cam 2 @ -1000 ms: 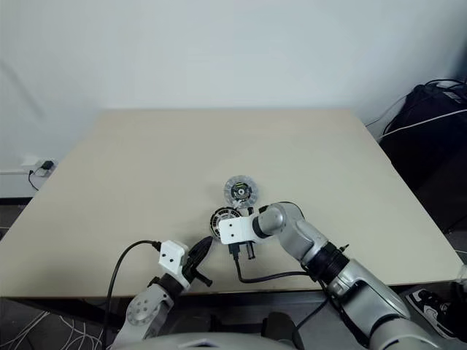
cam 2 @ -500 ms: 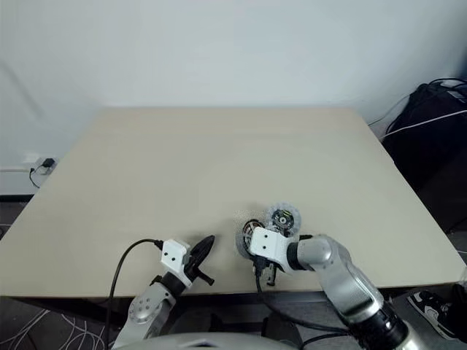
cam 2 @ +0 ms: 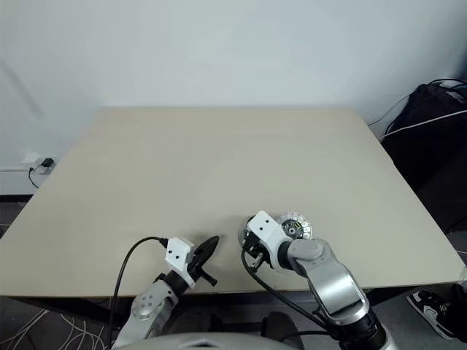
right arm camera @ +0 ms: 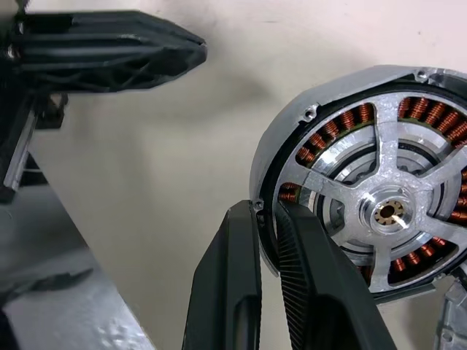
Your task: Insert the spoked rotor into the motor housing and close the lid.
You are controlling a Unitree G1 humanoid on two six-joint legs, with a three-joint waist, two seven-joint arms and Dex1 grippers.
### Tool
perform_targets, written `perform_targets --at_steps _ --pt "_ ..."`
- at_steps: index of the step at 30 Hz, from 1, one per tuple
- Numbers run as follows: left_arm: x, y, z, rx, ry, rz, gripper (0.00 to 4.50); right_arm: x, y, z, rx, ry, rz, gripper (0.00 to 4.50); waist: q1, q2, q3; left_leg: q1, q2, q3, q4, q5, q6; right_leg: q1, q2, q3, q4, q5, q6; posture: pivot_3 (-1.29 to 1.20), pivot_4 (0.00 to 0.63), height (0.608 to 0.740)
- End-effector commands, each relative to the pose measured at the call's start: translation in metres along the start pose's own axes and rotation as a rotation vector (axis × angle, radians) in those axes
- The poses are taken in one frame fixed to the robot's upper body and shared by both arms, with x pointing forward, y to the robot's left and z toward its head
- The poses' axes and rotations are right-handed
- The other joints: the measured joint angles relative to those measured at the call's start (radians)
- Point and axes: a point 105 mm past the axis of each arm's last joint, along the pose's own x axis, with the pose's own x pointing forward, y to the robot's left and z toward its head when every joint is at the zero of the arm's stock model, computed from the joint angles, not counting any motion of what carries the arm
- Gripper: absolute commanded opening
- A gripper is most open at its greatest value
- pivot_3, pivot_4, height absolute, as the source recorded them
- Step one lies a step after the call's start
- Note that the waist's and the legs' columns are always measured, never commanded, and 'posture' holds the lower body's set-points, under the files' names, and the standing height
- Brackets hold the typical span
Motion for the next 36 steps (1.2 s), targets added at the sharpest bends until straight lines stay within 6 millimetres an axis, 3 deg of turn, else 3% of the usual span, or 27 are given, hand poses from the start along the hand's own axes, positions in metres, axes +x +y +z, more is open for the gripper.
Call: perform_targets --at_steps 1,15,21,29,32,36 --pt "0.001 -0.002 0.007 -0.001 -0.035 -0.004 0.00 -0.007 0.002 0.020 0.028 -0.065 0.004 0.11 -0.002 0.000 0.000 0.000 0.000 0.000 0.000 0.000 0.000 0.000 0.000 0.000 0.000 0.000 0.000 0.00 0.000 0.740" --pt "0.002 -0.005 0.008 -0.009 -0.036 -0.001 0.00 0.035 -0.009 0.015 0.037 0.002 -0.036 0.11 -0.011 0.000 0.000 0.000 0.000 0.000 0.001 0.000 0.000 0.001 0.001 0.000 0.000 0.000 0.001 0.00 0.000 0.740" --pt "0.002 -0.005 0.010 0.000 -0.039 -0.002 0.00 0.047 -0.010 0.038 0.062 -0.089 -0.028 0.11 -0.018 -0.001 0.000 0.002 0.000 0.000 0.001 0.001 0.002 0.002 0.002 0.000 0.000 0.004 0.002 0.00 0.000 0.740" --pt "0.001 -0.004 0.011 0.003 -0.036 -0.004 0.00 0.050 0.009 0.074 0.115 -0.267 0.036 2.69 -0.021 0.001 0.000 0.002 0.000 0.000 0.000 0.001 0.002 0.001 0.001 0.001 0.000 0.008 0.004 0.00 0.000 0.740" --pt "0.002 -0.004 0.012 0.002 -0.037 -0.010 0.00 0.039 0.016 0.102 0.176 -0.407 0.085 3.58 -0.021 0.001 0.000 0.000 0.000 0.000 0.000 0.002 0.002 0.000 0.002 0.001 0.000 0.007 0.003 0.00 0.000 0.740" --pt "0.002 -0.005 0.012 0.002 -0.035 -0.020 0.00 0.013 0.012 0.140 0.228 -0.611 0.081 3.58 -0.019 0.001 0.000 -0.001 0.000 0.000 0.000 0.002 0.002 -0.001 0.002 0.002 -0.002 0.007 0.003 0.00 0.000 0.740"
